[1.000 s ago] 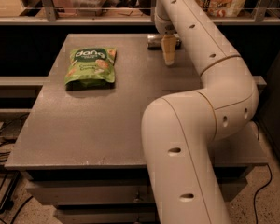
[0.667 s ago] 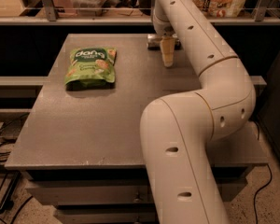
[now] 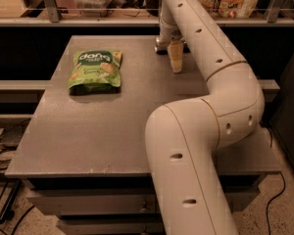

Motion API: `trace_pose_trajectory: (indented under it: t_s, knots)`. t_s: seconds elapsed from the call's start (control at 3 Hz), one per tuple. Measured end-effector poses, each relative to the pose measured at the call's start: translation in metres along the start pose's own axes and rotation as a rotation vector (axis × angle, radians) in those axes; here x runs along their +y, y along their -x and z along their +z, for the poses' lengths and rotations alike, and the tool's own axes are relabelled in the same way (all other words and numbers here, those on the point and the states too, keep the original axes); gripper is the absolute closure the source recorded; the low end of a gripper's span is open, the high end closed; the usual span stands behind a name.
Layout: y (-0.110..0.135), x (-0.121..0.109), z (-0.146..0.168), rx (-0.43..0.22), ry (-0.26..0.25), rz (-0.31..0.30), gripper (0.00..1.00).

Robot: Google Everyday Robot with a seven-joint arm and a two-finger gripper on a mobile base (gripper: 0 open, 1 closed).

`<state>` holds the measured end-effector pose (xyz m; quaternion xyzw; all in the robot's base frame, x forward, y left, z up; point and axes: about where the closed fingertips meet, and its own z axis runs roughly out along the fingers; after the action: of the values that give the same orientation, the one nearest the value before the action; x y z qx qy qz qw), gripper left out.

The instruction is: Place redbull can upright

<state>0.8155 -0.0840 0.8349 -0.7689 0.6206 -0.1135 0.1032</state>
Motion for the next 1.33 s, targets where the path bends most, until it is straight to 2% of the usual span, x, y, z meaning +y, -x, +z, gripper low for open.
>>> trace_pose_trajectory:
  t_s: [1.0, 1.33]
  knots:
    - [0.000, -0.001, -0.012, 0.000, -0.001, 0.000, 0.87]
    - [-0.001, -0.009, -0.020, 0.014, -0.038, 0.003, 0.89]
